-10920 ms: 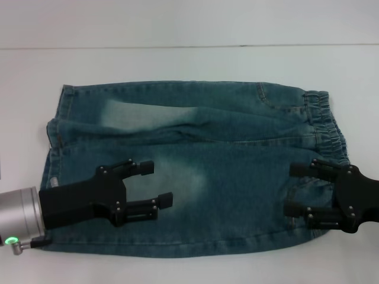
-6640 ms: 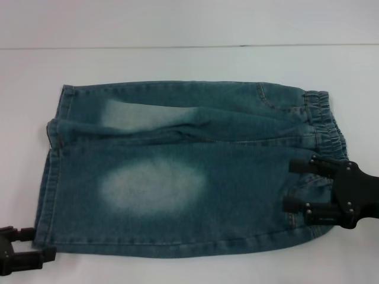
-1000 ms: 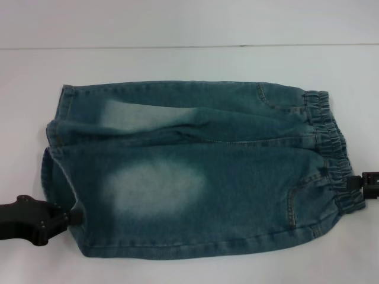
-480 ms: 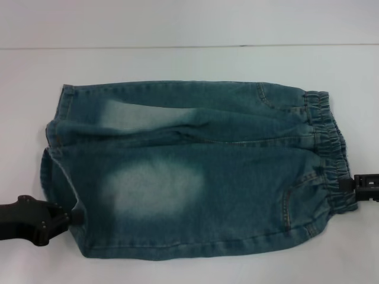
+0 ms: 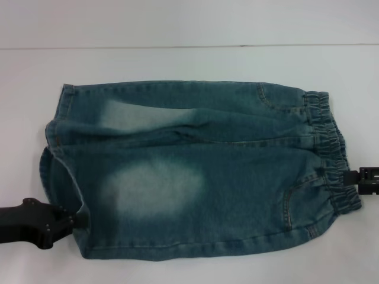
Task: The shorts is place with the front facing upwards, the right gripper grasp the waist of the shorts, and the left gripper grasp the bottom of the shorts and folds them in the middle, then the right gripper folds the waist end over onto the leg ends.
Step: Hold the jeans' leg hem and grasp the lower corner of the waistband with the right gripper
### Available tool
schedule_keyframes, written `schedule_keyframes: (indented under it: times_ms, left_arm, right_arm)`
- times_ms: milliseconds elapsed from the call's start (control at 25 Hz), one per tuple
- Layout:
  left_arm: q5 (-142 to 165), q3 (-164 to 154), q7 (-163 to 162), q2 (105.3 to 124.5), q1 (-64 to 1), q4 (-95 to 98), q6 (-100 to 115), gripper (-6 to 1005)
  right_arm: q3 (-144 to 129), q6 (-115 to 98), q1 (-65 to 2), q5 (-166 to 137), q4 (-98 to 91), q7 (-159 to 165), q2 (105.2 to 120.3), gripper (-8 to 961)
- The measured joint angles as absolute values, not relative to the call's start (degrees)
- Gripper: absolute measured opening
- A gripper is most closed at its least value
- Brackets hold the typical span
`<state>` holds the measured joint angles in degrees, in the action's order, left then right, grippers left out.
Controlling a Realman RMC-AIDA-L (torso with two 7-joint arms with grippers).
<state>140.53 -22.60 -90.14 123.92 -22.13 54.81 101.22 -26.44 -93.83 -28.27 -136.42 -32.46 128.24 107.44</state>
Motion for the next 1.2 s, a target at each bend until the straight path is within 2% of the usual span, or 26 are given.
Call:
schedule_keyframes:
  times_ms: [200,640,1200]
  left_arm:
    - [140.53,-22.6,-90.08,123.93,-22.07,54.75,101.14,45]
    - [140.53,-22.58,-90.08,123.92,-22.2,54.75,101.25,45]
    - [140.53,-22.59,-90.15,123.92,-22.32,54.76,101.26,46]
  right_arm:
    - [-26.6,-93.66,-28.21,-136.45,-32.42,127.91,107.81,880]
    - [-27.13,-90.46,-27.77,-136.87,-33.05,127.94,107.42,880]
    - [-28.57,-90.57,-28.19,-136.94,-32.6,128.45,107.82,879]
